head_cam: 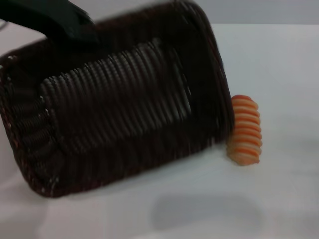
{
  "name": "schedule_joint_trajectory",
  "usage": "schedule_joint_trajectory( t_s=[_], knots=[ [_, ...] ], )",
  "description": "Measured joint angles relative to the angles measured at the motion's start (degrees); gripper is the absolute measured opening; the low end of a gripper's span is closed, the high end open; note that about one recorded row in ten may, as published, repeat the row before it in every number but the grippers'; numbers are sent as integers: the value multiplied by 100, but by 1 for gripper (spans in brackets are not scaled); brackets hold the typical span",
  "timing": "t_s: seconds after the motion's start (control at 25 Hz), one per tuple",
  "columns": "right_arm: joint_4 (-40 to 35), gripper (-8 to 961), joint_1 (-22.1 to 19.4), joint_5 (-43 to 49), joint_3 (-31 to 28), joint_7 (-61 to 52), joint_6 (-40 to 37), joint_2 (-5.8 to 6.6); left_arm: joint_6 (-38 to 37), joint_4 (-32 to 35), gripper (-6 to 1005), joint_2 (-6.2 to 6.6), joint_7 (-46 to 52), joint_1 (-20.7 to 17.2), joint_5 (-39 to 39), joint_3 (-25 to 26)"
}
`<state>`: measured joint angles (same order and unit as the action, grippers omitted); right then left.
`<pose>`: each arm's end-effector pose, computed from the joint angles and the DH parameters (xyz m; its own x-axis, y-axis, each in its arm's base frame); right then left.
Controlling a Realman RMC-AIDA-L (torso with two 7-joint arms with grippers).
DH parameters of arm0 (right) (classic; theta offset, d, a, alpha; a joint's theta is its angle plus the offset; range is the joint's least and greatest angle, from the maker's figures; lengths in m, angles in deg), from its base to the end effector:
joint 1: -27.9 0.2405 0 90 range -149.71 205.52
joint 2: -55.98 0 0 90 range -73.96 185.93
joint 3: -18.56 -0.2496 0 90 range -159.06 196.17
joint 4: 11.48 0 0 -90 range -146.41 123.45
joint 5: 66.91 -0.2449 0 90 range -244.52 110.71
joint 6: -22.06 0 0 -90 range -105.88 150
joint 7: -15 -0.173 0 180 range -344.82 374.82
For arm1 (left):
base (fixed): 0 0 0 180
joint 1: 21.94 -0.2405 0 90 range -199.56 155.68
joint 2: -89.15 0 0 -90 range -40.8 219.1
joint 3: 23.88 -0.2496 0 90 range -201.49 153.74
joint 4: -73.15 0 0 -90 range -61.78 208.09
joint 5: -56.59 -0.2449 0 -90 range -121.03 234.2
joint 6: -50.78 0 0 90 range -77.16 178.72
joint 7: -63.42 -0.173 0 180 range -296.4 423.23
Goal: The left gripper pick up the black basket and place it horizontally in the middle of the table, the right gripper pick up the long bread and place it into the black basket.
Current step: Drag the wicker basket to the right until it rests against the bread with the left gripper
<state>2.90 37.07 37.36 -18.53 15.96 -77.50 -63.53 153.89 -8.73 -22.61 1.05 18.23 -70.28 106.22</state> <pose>0.3671 0.2505 0.0408 0.7126 0.4126 -0.5674 -0.6903 0.2679 -0.6721 -0.1247 0.4084 0.1176 0.9650 0.2433 0.0979 0.2621 -0.9078 -0.3274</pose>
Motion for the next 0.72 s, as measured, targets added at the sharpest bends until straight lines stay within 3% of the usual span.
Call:
schedule_joint_trajectory(
  t_s=[0.08,0.12,0.2,0.32,0.72],
  knots=[
    [19,709,-34,-1,0,0,-11,-1,0,0,218,0,0,0,0,0],
    [35,709,-52,-1,0,0,-13,-2,350,188,219,-60,-424,220,-18,-190],
    [53,709,-82,-2,0,0,-22,-2,462,378,222,-142,-655,316,-42,-634],
    [57,709,-128,9,0,0,-71,-4,443,547,225,-205,-732,376,-53,-916],
    [56,708,-170,26,1,0,-90,-11,202,887,238,-502,-958,461,-340,-1010]
  ],
)
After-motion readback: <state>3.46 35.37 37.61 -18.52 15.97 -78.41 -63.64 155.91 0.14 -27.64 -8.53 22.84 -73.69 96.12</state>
